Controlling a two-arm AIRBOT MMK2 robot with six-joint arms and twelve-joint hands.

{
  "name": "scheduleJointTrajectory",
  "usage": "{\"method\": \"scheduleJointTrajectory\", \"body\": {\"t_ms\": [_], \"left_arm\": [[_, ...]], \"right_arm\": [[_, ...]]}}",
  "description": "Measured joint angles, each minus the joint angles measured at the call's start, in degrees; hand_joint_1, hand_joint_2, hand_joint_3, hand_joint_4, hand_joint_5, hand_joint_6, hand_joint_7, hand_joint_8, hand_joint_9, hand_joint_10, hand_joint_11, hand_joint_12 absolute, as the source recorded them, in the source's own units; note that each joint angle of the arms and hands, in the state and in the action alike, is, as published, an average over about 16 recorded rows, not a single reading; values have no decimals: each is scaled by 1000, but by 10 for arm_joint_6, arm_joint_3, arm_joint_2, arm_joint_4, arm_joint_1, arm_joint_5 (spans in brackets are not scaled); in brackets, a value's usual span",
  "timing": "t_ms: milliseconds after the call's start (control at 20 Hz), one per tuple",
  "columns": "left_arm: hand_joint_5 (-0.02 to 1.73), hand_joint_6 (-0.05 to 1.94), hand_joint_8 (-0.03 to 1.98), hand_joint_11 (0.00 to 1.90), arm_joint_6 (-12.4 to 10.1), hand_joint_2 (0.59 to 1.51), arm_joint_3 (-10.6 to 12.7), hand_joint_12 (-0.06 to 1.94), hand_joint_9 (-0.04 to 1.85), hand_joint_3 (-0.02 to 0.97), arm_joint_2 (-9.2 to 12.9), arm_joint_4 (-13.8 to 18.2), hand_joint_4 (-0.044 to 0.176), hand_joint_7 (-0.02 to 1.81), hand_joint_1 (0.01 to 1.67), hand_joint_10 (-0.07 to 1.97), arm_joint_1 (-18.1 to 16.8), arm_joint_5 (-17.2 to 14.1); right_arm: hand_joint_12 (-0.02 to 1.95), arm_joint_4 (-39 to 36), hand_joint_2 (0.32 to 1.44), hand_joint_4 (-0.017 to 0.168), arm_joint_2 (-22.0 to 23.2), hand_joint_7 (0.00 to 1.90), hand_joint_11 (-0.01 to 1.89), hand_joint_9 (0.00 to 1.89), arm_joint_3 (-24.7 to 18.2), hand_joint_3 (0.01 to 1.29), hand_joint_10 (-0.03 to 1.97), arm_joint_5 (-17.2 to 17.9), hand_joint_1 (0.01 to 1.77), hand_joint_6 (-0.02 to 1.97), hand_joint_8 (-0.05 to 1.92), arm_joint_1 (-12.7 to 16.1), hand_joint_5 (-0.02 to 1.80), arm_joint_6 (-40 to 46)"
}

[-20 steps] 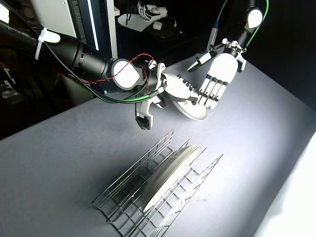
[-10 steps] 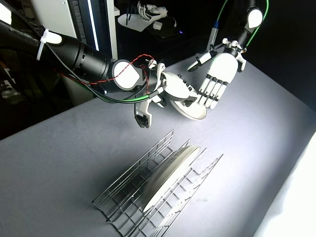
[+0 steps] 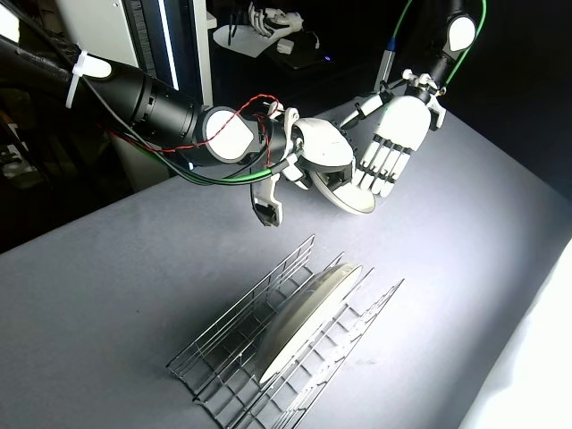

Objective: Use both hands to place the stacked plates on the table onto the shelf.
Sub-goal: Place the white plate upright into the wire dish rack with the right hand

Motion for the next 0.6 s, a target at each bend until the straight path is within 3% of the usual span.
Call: {"method": "scheduleJointTrajectory", "body": {"t_ms": [150,600], "left_arm": [[28,9,-15,21,0,1053,-3,12,0,20,6,7,1,-5,15,-17,-16,0],[28,12,-3,19,-6,1045,-9,11,19,19,54,26,1,13,15,4,-95,-14]], "right_arm": [[1482,0,1007,-1,7,753,866,789,-8,12,1096,1,1424,1000,826,10,665,0],[1459,30,1025,-2,54,858,860,884,-48,13,1199,-2,1398,1127,963,61,738,1]]}}
